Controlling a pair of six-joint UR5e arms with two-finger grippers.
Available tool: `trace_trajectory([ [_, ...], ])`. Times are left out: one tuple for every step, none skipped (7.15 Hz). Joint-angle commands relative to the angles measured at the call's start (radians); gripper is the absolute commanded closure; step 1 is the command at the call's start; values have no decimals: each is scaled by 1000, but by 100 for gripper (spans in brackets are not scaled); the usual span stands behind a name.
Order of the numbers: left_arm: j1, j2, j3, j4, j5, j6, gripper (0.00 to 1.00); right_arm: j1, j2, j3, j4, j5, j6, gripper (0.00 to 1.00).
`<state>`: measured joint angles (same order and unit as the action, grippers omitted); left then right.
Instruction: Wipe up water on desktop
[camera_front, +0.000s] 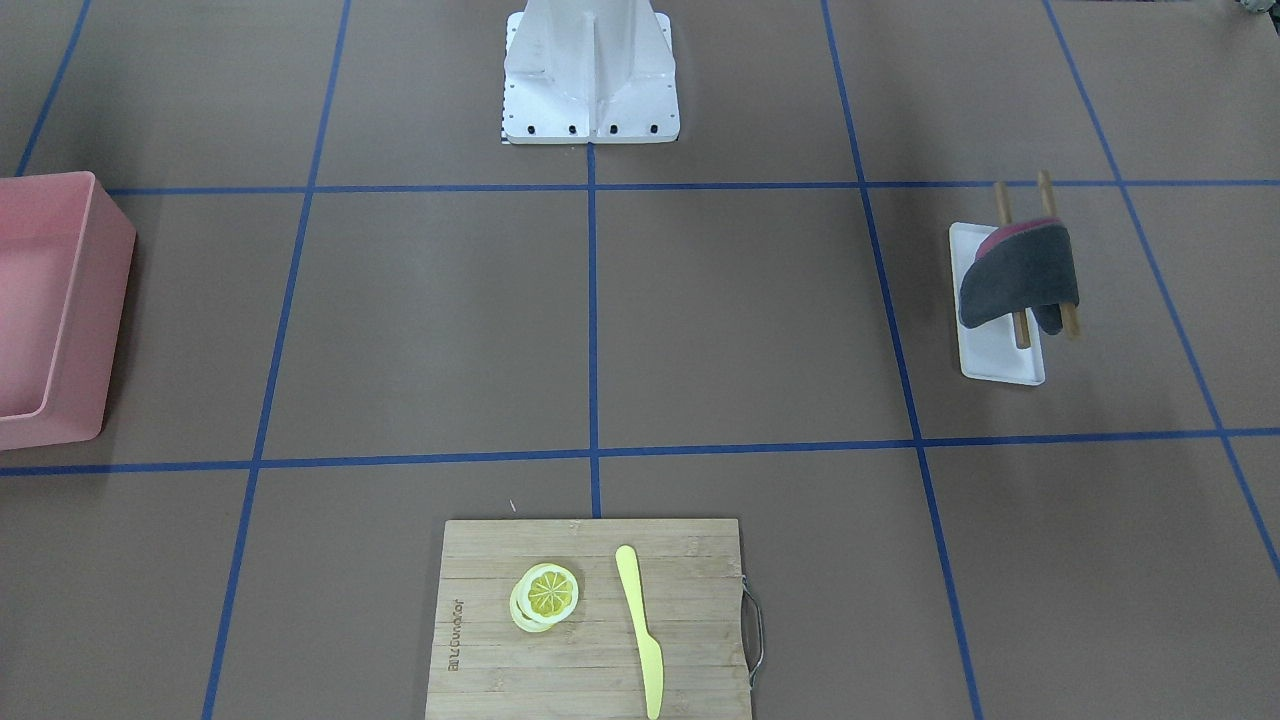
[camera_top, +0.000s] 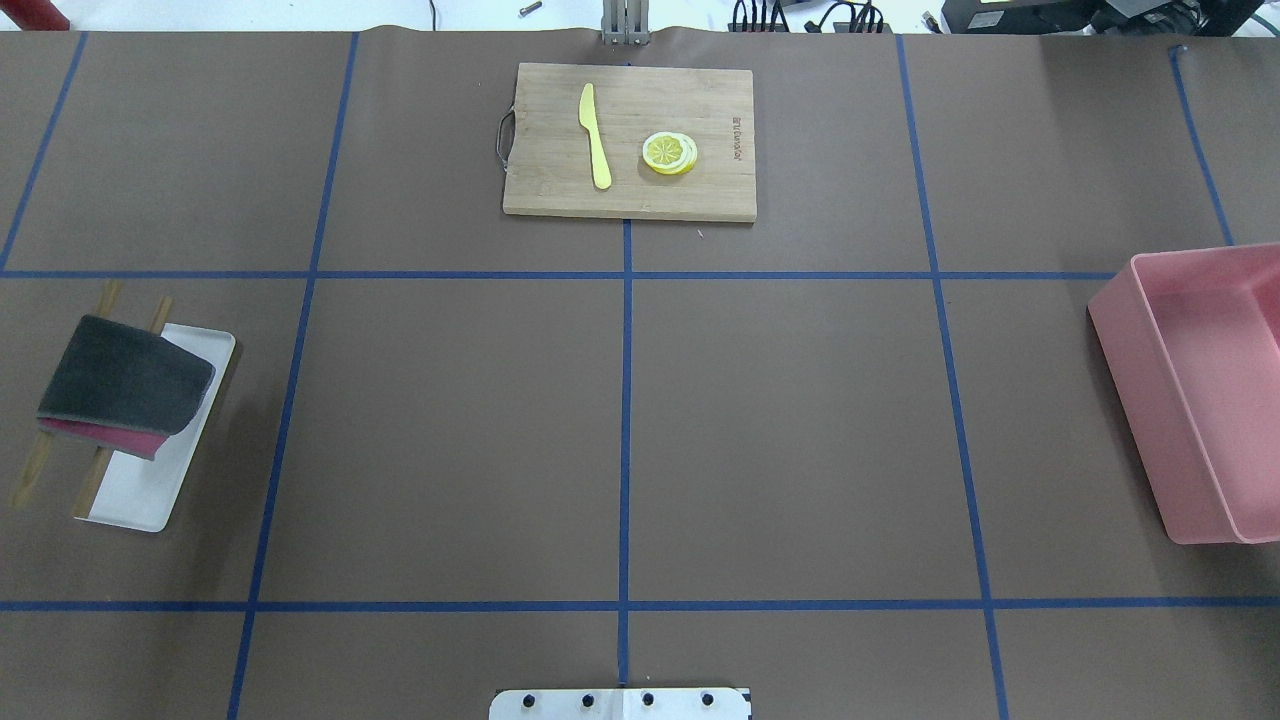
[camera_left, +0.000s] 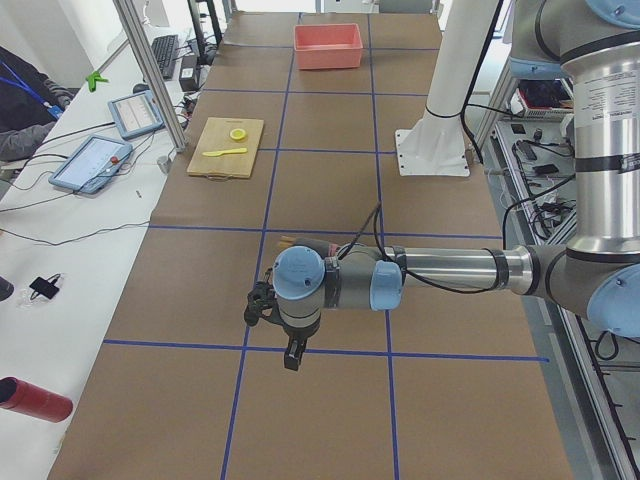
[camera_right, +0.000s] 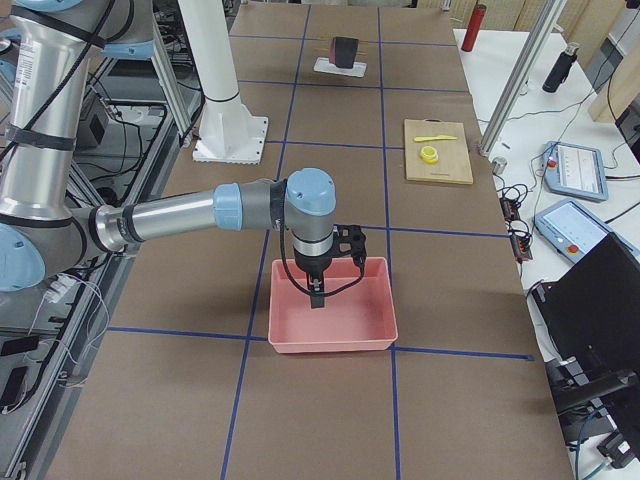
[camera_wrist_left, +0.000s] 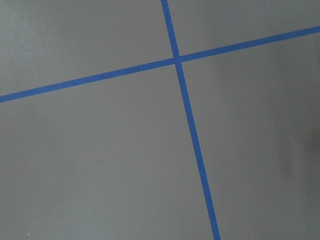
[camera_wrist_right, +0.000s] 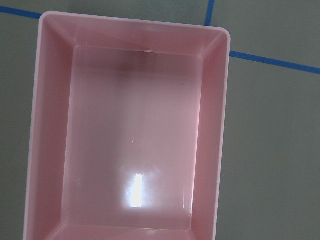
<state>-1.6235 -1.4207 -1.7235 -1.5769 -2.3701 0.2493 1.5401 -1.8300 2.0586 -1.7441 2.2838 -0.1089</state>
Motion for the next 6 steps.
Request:
trace_trajectory([
  [1,-1,-4,0,0,-1,2,0,-2,0,0,0,0,0],
  [-1,-1,-4,-2,0,1,2,0,-2,-2,0,-3,0,0],
  [-1,-1,-7,-5,0,2,2,0,0,0,0,-3,0,0],
  [-1,-1,-13,-6,0,2,2,0,3,8,0,-1,-1,0],
  [-1,-6,-16,-8,0,2,2,2,2,23,0,-3,-2,0],
  [-1,-15,-27,-8,0,2,2,2,1,15,0,-3,-2,0],
])
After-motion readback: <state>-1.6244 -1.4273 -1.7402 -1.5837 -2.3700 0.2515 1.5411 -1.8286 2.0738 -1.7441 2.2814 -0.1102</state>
